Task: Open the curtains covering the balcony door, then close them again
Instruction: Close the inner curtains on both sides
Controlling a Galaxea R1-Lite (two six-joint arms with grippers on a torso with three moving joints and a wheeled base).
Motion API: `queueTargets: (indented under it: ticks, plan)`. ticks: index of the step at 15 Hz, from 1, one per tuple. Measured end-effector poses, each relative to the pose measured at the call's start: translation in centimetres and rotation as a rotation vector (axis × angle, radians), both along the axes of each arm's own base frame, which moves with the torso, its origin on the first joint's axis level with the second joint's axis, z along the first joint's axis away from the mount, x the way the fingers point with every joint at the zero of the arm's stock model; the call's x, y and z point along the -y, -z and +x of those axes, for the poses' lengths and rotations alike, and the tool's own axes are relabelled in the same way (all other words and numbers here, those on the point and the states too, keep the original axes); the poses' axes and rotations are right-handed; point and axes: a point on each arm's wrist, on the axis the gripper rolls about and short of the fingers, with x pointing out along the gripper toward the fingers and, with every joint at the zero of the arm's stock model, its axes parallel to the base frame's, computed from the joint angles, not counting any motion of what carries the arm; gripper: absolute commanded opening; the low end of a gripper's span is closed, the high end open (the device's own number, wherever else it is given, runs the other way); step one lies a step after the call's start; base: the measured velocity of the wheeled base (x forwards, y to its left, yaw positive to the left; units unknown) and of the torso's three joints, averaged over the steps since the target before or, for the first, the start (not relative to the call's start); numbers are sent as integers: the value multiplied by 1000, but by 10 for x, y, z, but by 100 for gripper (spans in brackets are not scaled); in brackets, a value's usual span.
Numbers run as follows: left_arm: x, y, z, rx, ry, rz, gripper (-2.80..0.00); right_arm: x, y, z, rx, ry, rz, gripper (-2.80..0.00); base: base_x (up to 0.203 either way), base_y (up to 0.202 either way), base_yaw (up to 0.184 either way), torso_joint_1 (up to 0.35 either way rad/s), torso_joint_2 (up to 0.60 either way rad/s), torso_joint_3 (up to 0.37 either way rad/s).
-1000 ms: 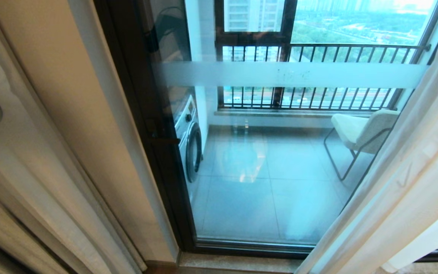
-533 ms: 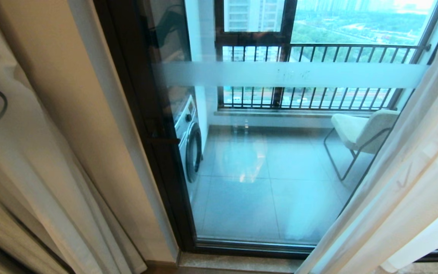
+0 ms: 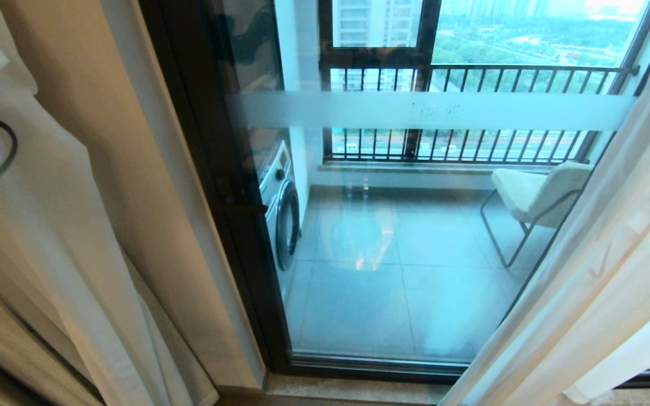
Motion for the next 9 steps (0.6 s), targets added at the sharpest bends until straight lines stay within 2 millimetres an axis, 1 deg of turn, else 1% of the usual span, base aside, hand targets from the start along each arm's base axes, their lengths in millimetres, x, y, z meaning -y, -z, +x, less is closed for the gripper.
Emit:
queueTargets:
  ticks: [9]
  plan:
    - [73,-3,-27,14,292,-8,-280,0,0,0,0,0,0,-280,0,0,0,0,0,0]
